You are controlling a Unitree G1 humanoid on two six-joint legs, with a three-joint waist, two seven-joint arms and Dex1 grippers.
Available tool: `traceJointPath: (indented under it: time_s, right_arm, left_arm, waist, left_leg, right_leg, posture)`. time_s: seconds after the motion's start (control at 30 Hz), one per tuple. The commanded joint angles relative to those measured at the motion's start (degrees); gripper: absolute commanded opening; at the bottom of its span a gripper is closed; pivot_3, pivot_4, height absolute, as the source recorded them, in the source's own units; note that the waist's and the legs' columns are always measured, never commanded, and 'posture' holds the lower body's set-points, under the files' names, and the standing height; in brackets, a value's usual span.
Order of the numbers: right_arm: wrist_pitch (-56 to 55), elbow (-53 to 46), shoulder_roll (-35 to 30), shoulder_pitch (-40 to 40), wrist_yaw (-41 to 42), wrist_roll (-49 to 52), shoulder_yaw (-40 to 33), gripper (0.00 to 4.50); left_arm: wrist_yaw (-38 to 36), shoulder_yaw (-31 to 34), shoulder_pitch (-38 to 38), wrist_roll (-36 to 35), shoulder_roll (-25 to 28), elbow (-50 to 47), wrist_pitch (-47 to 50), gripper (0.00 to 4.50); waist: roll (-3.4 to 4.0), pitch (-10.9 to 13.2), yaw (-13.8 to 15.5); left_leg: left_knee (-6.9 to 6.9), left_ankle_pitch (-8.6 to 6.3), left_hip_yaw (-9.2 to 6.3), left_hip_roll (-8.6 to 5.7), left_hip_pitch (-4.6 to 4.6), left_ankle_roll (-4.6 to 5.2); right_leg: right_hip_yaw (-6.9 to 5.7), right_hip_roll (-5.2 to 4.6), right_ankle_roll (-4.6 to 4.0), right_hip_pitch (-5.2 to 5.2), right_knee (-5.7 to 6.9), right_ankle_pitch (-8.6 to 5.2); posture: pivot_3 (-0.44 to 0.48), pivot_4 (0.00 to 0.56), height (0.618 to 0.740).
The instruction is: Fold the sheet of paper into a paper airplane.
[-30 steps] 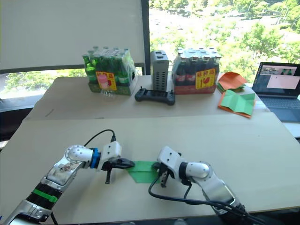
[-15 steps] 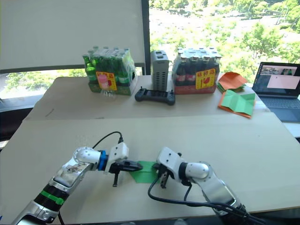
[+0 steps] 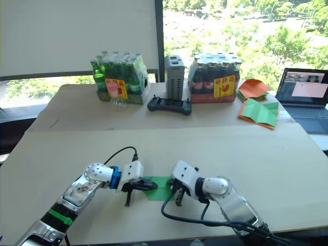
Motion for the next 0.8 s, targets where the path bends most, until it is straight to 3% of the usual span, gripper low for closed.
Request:
traceJointPath:
  time_s: [0.03, 0.8]
  right_arm:
    - [2.25, 0.71, -0.91, 0.89, 0.53, -0.36, 1.14, 0.03]
    - [1.55, 1.75, -0.59, -0.05, 1.06, -0.31, 1.84, 0.03]
  left_arm:
    - [-0.53, 0.25, 2.06, 1.50, 2.85, 2.06, 0.91, 0.00]
    - [-1.11, 5.64, 6.59, -0.81, 9.98, -0.19, 1.56, 0.00]
  waist:
    - [0.01, 0.00, -0.04]
    - [0.02, -0.01, -0.78]
  left_leg:
    - [-0.01, 0.00, 0.00, 0.01, 0.01, 0.00]
    - [-0.11, 0.00, 0.00, 0.05, 0.09, 0.00]
  right_leg:
    - [0.00, 0.00, 0.00, 0.00, 0.00, 0.00]
    - [0.00, 0.02, 0.00, 0.01, 0.01, 0.00]
  posture:
    - [0.000, 0.150, 0.735]
    - [0.000, 0.150, 0.735]
